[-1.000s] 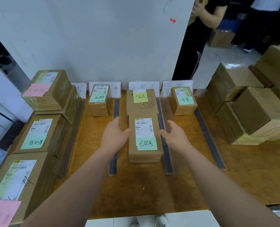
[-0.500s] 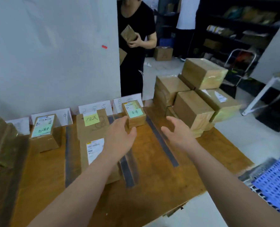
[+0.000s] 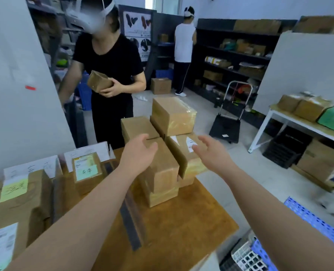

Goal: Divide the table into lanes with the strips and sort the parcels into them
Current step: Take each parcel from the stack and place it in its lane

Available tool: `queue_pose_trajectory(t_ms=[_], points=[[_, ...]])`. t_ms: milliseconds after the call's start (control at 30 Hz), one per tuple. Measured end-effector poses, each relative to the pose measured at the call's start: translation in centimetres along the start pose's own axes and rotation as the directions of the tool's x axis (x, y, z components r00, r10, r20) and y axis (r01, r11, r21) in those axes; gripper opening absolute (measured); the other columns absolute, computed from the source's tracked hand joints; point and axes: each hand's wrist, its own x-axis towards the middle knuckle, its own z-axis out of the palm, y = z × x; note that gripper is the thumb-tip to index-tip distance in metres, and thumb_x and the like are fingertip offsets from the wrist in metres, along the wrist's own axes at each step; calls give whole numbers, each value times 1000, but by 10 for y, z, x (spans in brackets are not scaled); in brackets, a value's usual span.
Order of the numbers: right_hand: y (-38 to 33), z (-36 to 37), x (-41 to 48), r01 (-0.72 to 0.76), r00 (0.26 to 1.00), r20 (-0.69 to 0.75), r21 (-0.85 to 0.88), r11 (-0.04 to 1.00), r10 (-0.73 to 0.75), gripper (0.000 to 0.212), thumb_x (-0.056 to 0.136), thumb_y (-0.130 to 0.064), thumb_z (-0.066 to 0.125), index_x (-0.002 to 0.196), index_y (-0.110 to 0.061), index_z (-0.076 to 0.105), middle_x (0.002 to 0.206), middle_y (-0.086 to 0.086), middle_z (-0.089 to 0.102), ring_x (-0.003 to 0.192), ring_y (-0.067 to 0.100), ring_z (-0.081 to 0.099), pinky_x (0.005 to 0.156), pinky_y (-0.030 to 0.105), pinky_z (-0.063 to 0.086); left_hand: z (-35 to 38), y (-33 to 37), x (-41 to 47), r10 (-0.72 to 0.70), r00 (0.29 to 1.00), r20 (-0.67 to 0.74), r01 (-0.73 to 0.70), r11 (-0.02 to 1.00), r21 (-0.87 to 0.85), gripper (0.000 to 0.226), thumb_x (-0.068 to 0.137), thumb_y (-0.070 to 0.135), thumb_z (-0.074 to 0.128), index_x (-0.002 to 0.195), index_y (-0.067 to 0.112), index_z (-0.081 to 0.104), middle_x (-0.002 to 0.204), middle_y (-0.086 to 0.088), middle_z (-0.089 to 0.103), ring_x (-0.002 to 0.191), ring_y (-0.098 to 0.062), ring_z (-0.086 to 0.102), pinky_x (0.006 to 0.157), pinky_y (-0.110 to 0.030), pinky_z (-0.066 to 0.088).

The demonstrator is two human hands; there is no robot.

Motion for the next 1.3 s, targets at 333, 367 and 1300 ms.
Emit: queue_pose_trajectory(t_ms=[333, 367, 1300], points=[[38, -32, 133, -75, 997, 16, 180, 981, 73, 52, 99, -29, 46, 146, -9, 39, 148, 10, 43, 133, 25, 43, 110, 38, 35, 54, 53, 110, -120, 993, -10, 120, 992, -35, 20, 101, 35, 46, 110, 22, 58, 97, 7, 55, 74, -3, 47, 70, -26, 40], [39, -30, 143, -82, 997, 24, 194, 978, 79, 52, 100, -29, 45, 147, -8, 38, 149, 10, 42, 135, 24, 41, 112, 36, 33, 58, 53, 124, -141, 990, 0, 141, 989, -51, 39, 100, 38, 45, 130, 14, 55, 115, 1, 59, 86, -9, 55, 77, -30, 42], [51, -14, 175, -244, 939, 333, 825, 509, -90, 46, 90, -20, 67, 131, -14, 48, 85, -1, 74, 74, 9, 70, 67, 25, 53, 75, 32, 104, -218, 976, -26, 149, 747, -648, 48, 105, 26, 37, 150, 39, 30, 138, 11, 52, 123, -19, 54, 108, -47, 43]])
